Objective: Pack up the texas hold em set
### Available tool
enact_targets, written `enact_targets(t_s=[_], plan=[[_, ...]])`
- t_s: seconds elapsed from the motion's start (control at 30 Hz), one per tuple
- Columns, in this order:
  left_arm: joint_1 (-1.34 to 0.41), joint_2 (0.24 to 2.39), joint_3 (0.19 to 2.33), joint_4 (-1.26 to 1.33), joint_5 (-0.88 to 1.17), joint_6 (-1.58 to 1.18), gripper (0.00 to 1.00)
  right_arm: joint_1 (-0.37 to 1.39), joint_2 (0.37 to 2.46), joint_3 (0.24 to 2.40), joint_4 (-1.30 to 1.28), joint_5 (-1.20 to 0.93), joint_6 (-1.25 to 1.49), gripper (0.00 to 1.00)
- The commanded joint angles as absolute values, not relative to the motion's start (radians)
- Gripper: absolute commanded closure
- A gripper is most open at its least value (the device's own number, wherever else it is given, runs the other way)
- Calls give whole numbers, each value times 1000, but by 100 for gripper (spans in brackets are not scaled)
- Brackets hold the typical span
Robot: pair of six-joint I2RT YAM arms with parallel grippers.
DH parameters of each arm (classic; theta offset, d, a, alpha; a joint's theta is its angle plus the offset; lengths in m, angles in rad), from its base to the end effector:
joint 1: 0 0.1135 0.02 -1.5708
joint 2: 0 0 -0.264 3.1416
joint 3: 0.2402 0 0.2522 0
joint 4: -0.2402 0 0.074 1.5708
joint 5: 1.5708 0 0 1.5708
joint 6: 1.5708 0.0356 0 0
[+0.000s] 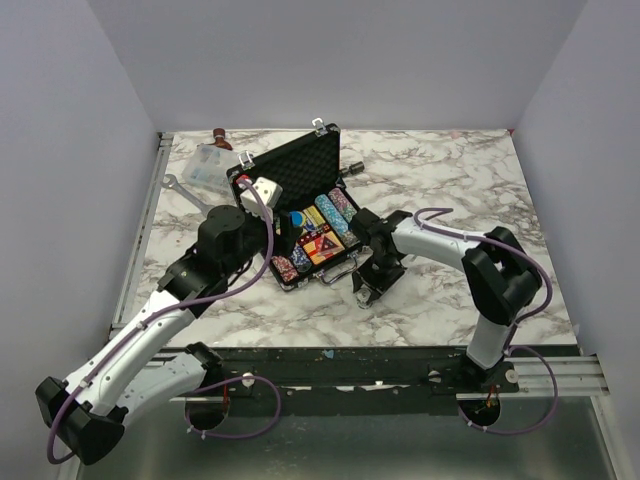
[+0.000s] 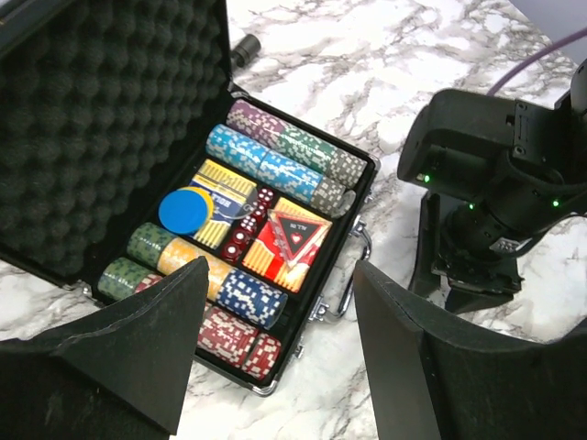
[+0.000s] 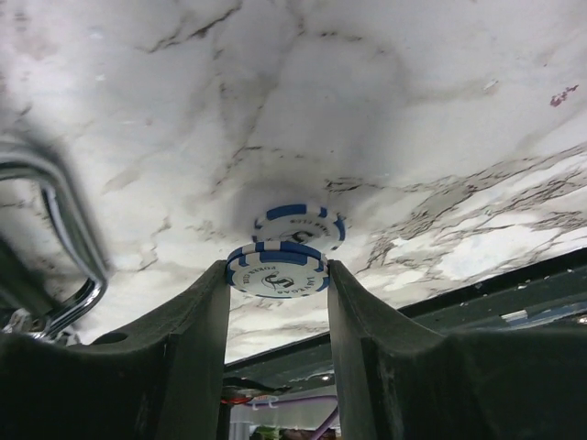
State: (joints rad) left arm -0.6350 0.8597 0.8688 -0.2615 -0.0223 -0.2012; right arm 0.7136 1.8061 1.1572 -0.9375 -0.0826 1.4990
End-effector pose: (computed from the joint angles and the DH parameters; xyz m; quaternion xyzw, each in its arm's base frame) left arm 0.1601 -0.1169 0.3484 0.1634 0.7734 -0.2406 0.5633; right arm 0.2334 0.2060 0.1605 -0.3827 -0.9229 -0.0115 0.0404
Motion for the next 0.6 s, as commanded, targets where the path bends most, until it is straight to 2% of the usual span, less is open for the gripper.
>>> enact_targets(t_s=[0.0, 0.23, 0.43, 0.57], plan=[[-633, 892, 854, -230, 53, -259, 36, 718, 1750, 1196, -1011, -41, 1505, 99], [-612, 893, 777, -180, 152, -541, 36, 705, 1673, 1186, -1014, -50, 1505, 100], [-573, 787, 439, 240, 280, -880, 36, 696, 1602, 1180, -995, -53, 1508, 99], [-578, 852, 329, 476, 354, -983, 35, 686, 1564, 1182, -971, -69, 1499, 99]])
